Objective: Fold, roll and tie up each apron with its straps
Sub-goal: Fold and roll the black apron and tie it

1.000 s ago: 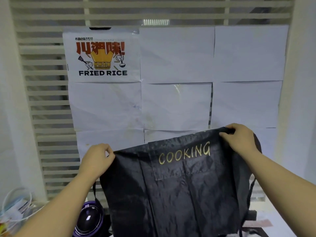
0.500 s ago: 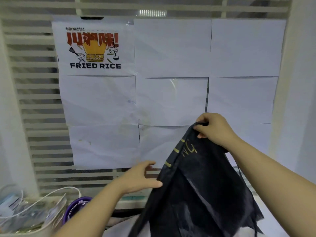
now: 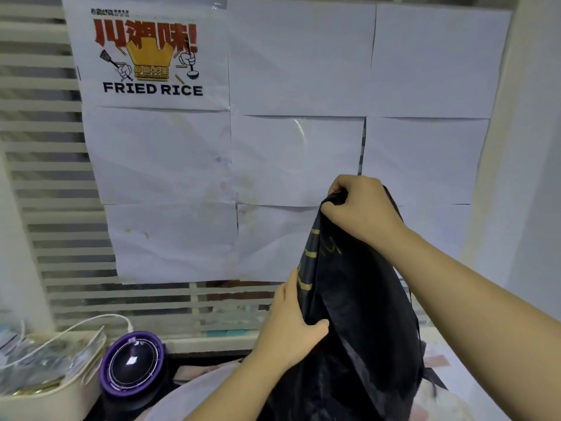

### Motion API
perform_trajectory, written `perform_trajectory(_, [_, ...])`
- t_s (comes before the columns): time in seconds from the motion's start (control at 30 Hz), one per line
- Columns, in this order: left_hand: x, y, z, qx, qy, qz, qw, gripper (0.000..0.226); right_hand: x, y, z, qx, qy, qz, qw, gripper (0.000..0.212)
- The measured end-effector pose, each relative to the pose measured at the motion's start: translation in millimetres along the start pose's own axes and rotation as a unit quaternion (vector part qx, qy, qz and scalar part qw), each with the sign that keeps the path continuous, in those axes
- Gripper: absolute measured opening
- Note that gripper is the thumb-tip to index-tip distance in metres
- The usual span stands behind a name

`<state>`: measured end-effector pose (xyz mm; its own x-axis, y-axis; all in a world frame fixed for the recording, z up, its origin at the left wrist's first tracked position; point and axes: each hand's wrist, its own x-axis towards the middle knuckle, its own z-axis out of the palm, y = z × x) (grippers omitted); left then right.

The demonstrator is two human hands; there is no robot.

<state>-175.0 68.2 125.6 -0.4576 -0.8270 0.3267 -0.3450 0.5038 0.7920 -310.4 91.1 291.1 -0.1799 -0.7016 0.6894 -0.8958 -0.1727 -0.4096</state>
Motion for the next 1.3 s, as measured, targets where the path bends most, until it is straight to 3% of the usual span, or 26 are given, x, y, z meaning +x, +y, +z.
perform_trajectory(0.13, [0.0, -6.9, -2.4, 0.030, 0.009, 0.010, 0.999, 0.087, 2.0, -2.2, -5.8, -0.001, 0.013, -0.016, 1.000, 0.005])
perform_trajectory(0.23, [0.9, -20.8, -27.5, 0.053, 0.084, -0.005, 0.995, 0.069, 4.2, 4.2, -13.4, 0.029, 0.062, 0.002, 0.998, 0.005])
perform_trajectory(0.37, [23.1, -25.0, -90.7, 0.148, 0.219, -0.017, 0.964, 0.023, 4.2, 24.5, -23.7, 0.070, 0.135, 0.055, 0.987, 0.004])
perform_trajectory(0.5, [41.9, 0.5, -154.6, 0.275, 0.271, 0.030, 0.922, 0.020, -0.6, 51.6, -23.2, 0.046, 0.135, 0.078, 0.987, 0.008])
perform_trajectory(0.63, [58.7, 13.2, -187.9, 0.421, 0.196, 0.059, 0.883, 0.018, -5.2, 81.2, -10.3, -0.004, 0.067, 0.099, 0.993, 0.013])
perform_trajectory(0.73, [62.9, -0.2, -199.5, 0.539, 0.112, 0.010, 0.835, 0.017, -9.3, 94.6, -2.2, -0.030, -0.011, 0.122, 0.992, 0.006])
perform_trajectory(0.87, [59.6, -23.5, -208.8, 0.560, 0.117, -0.080, 0.817, 0.031, -12.0, 105.6, 6.0, -0.037, -0.041, 0.172, 0.984, 0.010])
perform_trajectory(1.0, [66.5, -29.2, -211.1, 0.521, 0.125, -0.157, 0.829, 0.034, -9.3, 111.5, 14.8, -0.025, -0.066, 0.227, 0.971, 0.008])
perform_trajectory(1.13, [74.6, -15.0, -211.1, 0.421, 0.131, -0.266, 0.857, 0.026, -9.5, 116.0, 20.0, -0.021, -0.088, 0.240, 0.967, 0.027])
perform_trajectory(1.23, [79.8, -7.7, -206.7, 0.147, 0.154, -0.259, 0.942, 0.029, -18.4, 112.4, 17.4, 0.036, -0.007, 0.239, 0.970, 0.021])
perform_trajectory(1.3, [66.9, -2.3, -193.9, -0.065, 0.254, -0.163, 0.951, 0.032, -34.7, 96.2, 13.8, 0.107, 0.122, 0.211, 0.964, 0.019])
